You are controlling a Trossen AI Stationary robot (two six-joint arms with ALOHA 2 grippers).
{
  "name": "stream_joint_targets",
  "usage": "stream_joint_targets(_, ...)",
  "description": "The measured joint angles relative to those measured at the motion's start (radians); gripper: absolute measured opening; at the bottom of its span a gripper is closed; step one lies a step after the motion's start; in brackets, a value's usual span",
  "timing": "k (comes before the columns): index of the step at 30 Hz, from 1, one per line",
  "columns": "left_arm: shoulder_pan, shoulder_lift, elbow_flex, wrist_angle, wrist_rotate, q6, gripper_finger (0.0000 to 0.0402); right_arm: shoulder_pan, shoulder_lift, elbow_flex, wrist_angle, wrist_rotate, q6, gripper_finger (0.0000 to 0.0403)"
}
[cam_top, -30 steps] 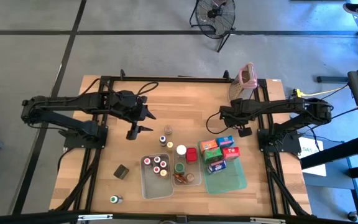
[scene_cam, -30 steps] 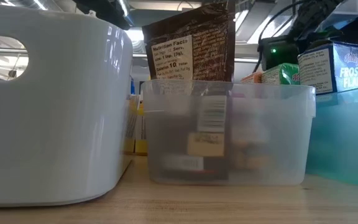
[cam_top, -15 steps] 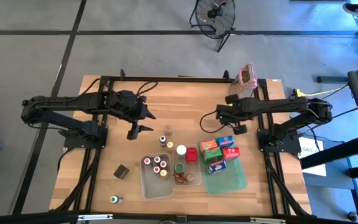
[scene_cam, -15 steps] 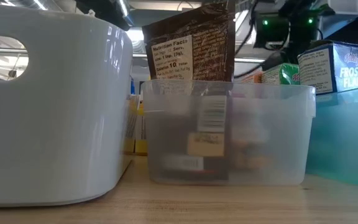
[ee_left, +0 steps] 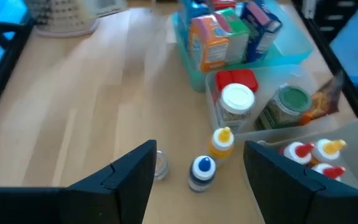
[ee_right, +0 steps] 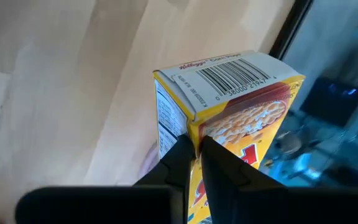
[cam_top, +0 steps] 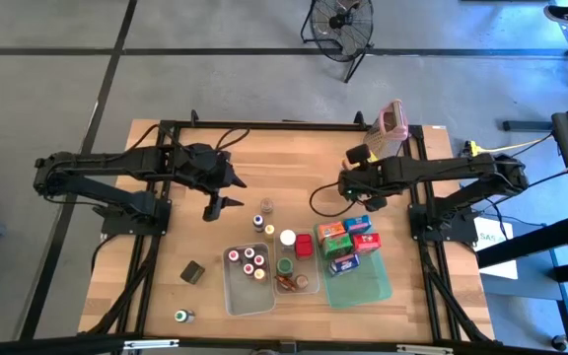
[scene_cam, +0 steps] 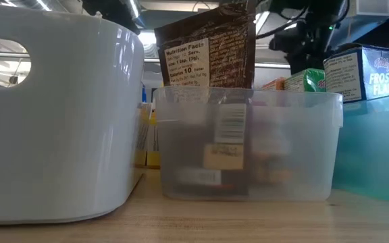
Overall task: Pick & Place Kitchen Items
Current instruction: Put the yellow cereal box into the blue bin
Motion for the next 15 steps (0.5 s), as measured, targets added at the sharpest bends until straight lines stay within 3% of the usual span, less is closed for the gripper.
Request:
stream_joint_targets(7,0.000,0.035,0.000,0.075,-0.157,-0.084,0.0237,0.099,0.000,0.029,-0.005,0.144,-0.045,0.0034)
stream_joint_targets(15,0.001,0.152,0.001,0.315,-0.153,-0.134,0.0237,0.231,0.000,0.052,-0.007,0.440,-0.135,0.0034)
